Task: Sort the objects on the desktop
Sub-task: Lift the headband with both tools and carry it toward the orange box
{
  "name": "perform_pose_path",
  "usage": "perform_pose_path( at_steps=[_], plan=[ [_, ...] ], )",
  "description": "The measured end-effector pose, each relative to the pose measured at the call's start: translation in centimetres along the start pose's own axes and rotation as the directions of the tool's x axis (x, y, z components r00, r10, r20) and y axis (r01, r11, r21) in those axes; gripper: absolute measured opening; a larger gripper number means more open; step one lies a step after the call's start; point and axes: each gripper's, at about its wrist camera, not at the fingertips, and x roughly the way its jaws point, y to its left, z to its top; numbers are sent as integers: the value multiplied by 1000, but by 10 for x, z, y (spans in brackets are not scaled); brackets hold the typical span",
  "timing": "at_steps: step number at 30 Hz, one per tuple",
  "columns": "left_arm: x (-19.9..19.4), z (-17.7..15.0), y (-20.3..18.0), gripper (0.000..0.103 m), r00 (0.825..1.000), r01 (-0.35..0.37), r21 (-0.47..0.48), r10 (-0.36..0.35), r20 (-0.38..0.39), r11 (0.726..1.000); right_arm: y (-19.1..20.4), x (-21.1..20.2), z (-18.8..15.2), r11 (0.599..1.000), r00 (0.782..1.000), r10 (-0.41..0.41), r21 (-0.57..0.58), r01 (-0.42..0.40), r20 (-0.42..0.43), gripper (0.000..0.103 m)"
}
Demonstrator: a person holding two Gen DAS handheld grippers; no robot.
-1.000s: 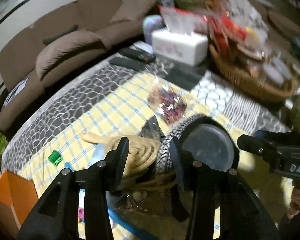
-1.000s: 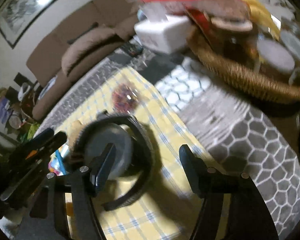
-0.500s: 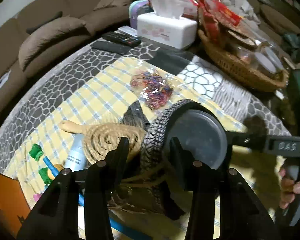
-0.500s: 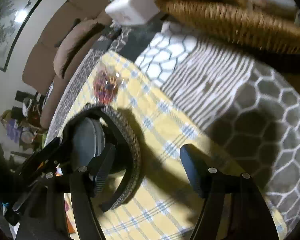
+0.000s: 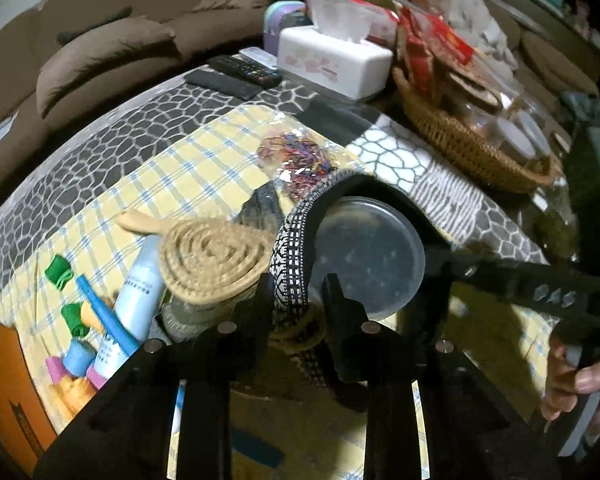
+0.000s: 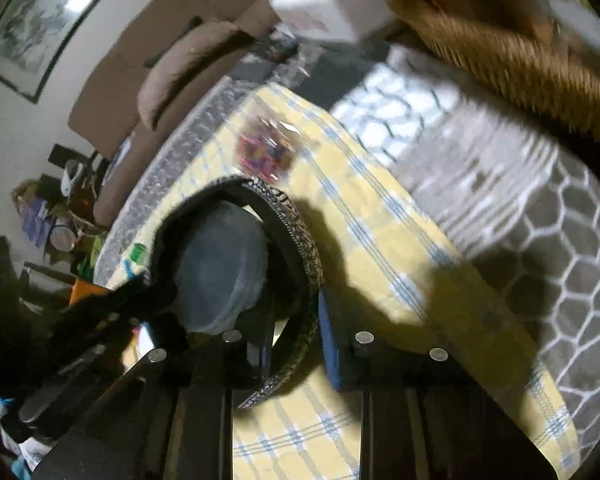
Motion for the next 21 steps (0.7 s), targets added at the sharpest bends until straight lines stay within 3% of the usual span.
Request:
perform_pose_path(
  at_steps=[6,10,17,21],
  plan=[
    [-22,-11,25,21,994,82,-124,-72,81,989,29,-35,4,994,989,75,-90,-64,131,21],
    [-44,-14,42,21,978,138,-197,-102,183,971,53,-52,3,980,968,126,-181,-88,215,21],
    [-89,-7,63,21,928,140,-261,-35,370,955,108,-85,-17,896,901,246,-438,-71,356,21],
    [-115,-5,68,21,881,124,-267,18,473,956,122,-90,-26,859,878,298,-507,-75,375,21]
  ],
)
